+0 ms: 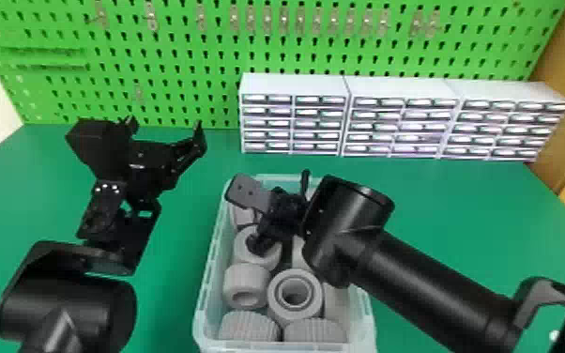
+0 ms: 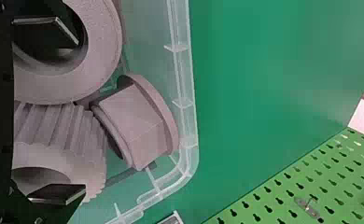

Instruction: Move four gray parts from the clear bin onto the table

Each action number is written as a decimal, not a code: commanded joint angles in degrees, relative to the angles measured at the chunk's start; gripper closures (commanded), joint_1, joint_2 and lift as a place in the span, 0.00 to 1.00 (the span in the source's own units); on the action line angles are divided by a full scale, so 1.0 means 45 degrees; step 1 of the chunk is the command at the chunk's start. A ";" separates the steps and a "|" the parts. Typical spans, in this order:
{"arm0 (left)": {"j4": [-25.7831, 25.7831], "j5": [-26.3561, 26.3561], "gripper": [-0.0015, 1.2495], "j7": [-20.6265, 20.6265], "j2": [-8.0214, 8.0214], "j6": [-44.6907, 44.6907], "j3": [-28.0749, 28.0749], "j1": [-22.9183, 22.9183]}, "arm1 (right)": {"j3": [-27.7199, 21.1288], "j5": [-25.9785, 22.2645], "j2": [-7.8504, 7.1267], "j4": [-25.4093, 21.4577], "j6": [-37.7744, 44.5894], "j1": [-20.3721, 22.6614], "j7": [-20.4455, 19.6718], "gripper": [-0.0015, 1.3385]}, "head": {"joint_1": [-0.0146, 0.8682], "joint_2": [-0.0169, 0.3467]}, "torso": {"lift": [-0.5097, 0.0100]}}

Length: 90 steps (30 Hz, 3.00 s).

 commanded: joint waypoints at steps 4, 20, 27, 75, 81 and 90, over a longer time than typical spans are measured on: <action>0.0001 0.0000 0.06 0.0000 0.0000 0.0000 -0.0010 0.0000 | 0.0293 -0.0001 -0.0012 0.0045 -0.0157 0.0003 -0.0014 0.13 | 0.79 0.12 | 0.89; -0.0019 0.0078 0.06 -0.0039 0.0000 0.0000 0.0108 0.0078 | 0.0665 -0.0255 -0.0246 -0.0775 -0.0059 -0.0114 0.0025 0.14 | 0.79 0.12 | 0.89; -0.0019 0.0078 0.06 -0.0117 0.0000 0.0000 0.0147 0.0098 | 0.0801 -0.0255 -0.0305 -0.1420 -0.0001 -0.0173 0.0220 0.14 | 0.79 0.12 | 0.89; -0.0019 0.0156 0.06 -0.0312 0.0000 0.0039 0.0264 0.0156 | 0.0879 0.0390 -0.0617 -0.2123 0.0722 0.0237 0.0435 0.44 | 0.79 0.12 | 0.89; -0.0019 0.0176 0.06 -0.0351 0.0000 0.0058 0.0264 0.0156 | 0.1055 0.0683 -0.0598 -0.2162 0.0761 0.0257 0.0415 0.61 | 0.79 0.12 | 0.89; -0.0019 0.0195 0.06 -0.0371 0.0000 0.0097 0.0244 0.0156 | 0.1231 0.1074 -0.0617 -0.2357 0.0702 0.0276 0.0279 0.81 | 0.79 0.12 | 0.89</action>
